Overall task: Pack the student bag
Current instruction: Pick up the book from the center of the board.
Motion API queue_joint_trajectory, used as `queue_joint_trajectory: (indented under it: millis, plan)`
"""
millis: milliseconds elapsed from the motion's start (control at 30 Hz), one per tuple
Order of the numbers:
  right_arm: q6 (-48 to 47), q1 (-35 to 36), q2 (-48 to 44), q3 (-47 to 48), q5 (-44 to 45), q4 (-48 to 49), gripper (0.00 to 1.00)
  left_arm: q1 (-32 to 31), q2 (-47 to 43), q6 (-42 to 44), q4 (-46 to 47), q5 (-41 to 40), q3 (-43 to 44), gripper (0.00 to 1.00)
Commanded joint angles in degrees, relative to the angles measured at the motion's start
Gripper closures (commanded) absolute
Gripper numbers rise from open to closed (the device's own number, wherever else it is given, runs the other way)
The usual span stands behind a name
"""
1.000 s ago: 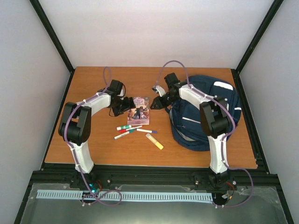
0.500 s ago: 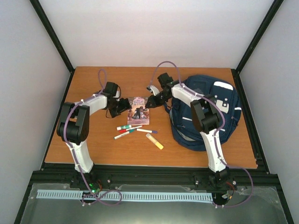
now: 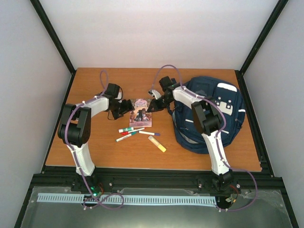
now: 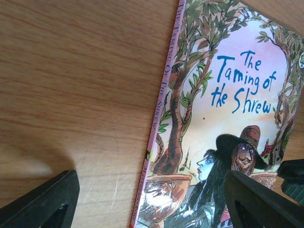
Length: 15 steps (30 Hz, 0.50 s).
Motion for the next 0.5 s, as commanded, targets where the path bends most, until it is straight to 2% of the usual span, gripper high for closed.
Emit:
queue_joint_trajectory:
  millis: [0, 200, 467]
  plan:
    - [1.9, 0.7, 2.6, 1.0, 0.0, -0.6, 0.88, 0.3, 2.3, -0.6, 0.8, 2.1, -0.5, 0.13]
    - [3.8, 0.7, 3.8, -1.5, 5.5, -1.2, 0.89, 0.3, 3.6, -0.8, 1.1, 4.3, -0.4, 0.13]
    - [3.9, 0.7, 6.2, -1.8, 5.0, -2.2, 0.89, 0.4, 7.0, -1.1, 2.8, 10.9, 0.1, 0.15]
